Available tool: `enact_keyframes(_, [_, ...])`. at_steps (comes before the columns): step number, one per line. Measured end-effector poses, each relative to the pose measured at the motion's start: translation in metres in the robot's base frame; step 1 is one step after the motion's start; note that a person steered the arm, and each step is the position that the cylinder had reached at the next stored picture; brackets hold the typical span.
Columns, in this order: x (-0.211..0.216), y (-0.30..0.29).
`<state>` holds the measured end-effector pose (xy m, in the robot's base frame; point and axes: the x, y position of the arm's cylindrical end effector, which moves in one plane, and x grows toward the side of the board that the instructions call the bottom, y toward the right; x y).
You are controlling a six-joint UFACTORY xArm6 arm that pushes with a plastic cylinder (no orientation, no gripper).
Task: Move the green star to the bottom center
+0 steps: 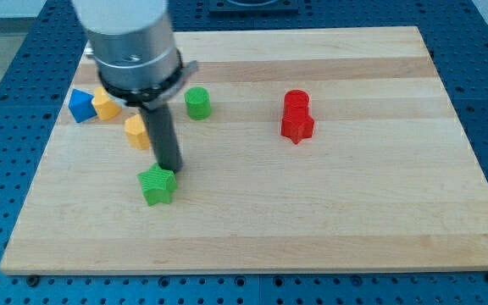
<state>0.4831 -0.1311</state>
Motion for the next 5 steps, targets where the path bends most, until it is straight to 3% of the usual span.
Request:
enact_keyframes(2, [0.01,-0.132])
enact_keyframes(3, [0.029,-0.131])
enact_keyframes(5, [0.03,-0.013])
